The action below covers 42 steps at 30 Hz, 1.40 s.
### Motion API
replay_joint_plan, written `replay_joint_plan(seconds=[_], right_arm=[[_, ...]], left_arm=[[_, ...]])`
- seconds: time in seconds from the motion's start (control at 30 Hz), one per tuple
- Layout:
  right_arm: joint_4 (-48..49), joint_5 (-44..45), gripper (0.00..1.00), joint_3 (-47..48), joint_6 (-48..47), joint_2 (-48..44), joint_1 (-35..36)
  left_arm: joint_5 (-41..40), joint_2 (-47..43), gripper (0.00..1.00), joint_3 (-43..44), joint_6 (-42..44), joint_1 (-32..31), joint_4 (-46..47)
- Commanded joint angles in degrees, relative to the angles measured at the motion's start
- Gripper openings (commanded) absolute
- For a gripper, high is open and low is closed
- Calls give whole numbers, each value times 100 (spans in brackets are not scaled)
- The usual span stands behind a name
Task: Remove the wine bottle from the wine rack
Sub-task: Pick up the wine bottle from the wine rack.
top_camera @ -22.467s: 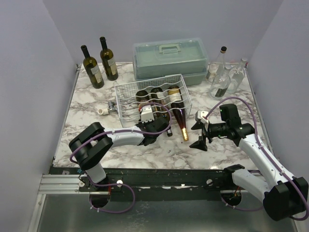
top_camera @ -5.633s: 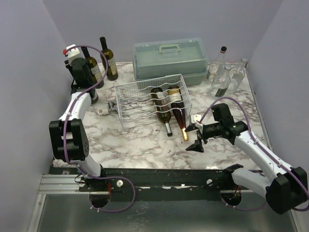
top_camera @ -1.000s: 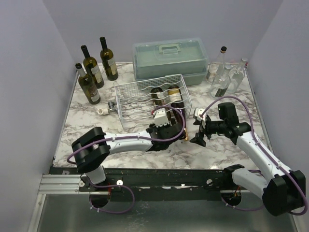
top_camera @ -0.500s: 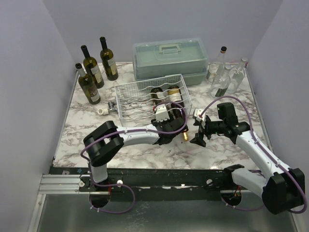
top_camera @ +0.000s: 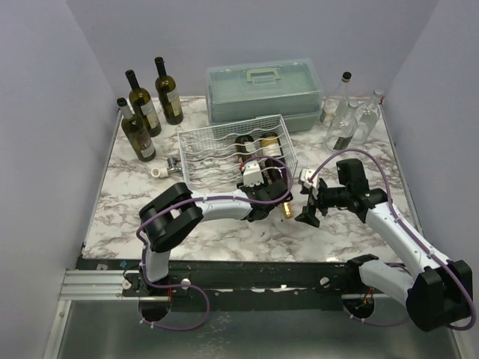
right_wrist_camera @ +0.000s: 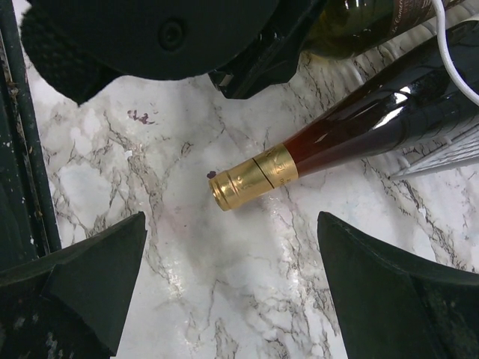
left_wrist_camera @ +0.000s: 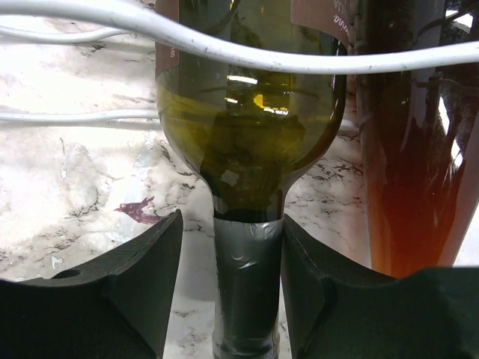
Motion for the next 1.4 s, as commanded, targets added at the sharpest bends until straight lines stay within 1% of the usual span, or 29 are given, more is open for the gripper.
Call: replay_joint_plan(seconds=[0.0, 0.3, 0.53, 0.67, 0.8, 0.87, 0.93, 0.97, 1.17, 1.37], right_arm=[[-65, 68, 99, 5, -57, 35, -24], [-53, 63, 99, 4, -42, 93, -22], [-61, 63, 99, 5, -39, 97, -27], [-61, 80, 99, 0, -36, 98, -22], [-51, 81, 99, 4, -25, 79, -28], [-52, 81, 99, 1, -27, 64, -23], [-54, 73, 99, 5, -27, 70, -26], [-66, 70, 99, 0, -38, 67, -23], [-65, 81, 99, 12, -41, 55, -22], [-51, 95, 99, -3, -47, 42, -27]], left_arm=[[-169, 189, 54, 157, 95, 22, 82], [-91, 298, 52, -16, 236, 111, 499], [-136, 331, 49, -72, 261, 121, 555], [-132, 368, 40, -80, 273, 121, 557], [-162, 249, 25, -195, 280, 112, 558], [-232, 147, 15, -282, 295, 80, 555], [-310, 53, 4, -340, 375, 22, 557], [-363, -3, 0, -367, 418, -29, 551], [-616, -386, 0, -499, 596, -348, 439], [-602, -661, 0, -779, 392, -551, 276]])
